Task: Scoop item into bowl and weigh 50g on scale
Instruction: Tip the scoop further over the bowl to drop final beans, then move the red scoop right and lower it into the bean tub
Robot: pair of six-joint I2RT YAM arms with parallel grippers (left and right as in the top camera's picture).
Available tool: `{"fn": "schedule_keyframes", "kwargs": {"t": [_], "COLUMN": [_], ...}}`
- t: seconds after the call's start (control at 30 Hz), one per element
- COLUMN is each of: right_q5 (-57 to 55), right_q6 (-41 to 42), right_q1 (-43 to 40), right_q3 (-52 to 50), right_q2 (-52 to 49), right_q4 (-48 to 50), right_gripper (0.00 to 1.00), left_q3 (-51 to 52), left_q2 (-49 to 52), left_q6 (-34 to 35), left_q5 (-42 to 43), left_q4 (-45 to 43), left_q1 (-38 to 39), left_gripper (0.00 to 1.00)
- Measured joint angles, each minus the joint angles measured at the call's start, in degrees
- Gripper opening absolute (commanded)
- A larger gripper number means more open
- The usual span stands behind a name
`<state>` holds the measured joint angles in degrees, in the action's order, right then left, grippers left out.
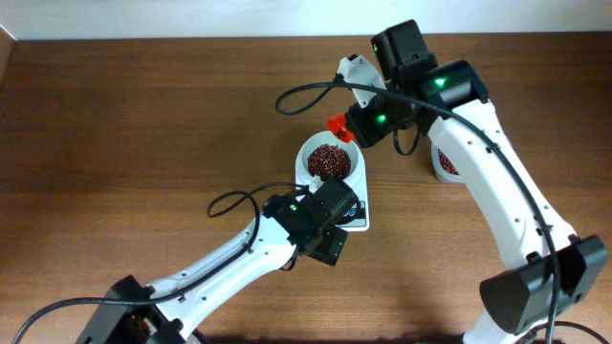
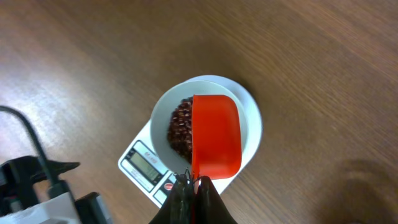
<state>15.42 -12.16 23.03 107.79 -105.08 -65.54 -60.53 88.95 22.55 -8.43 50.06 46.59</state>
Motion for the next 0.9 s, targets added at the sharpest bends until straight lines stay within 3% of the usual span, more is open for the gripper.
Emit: {"fn": "schedule_keyframes", "kwargs": {"t": [0.17,0.47,0.9], "right_q5": [0.1,24.8,29.1], "right_q6": [3.0,5.2,5.8], "right_q1": [-0.3,-14.6,-15.8], "right_q3": [0.0,0.0,0.0], "right_q2": [-0.1,-0.1,-0.1], "right_q4": [0.2,-1.5,-2.6], "right_gripper": [0.04,0.04,0.04], "left_q3": [0.0,0.0,0.0], "left_q2": [0.0,0.0,0.0], "left_q6": [0.0,0.0,0.0], "left_q5": [0.0,0.0,0.0], "left_q4": [0.0,0.0,0.0], "left_q1": [0.0,0.0,0.0], "left_gripper": [0.99,0.99,0.99]}}
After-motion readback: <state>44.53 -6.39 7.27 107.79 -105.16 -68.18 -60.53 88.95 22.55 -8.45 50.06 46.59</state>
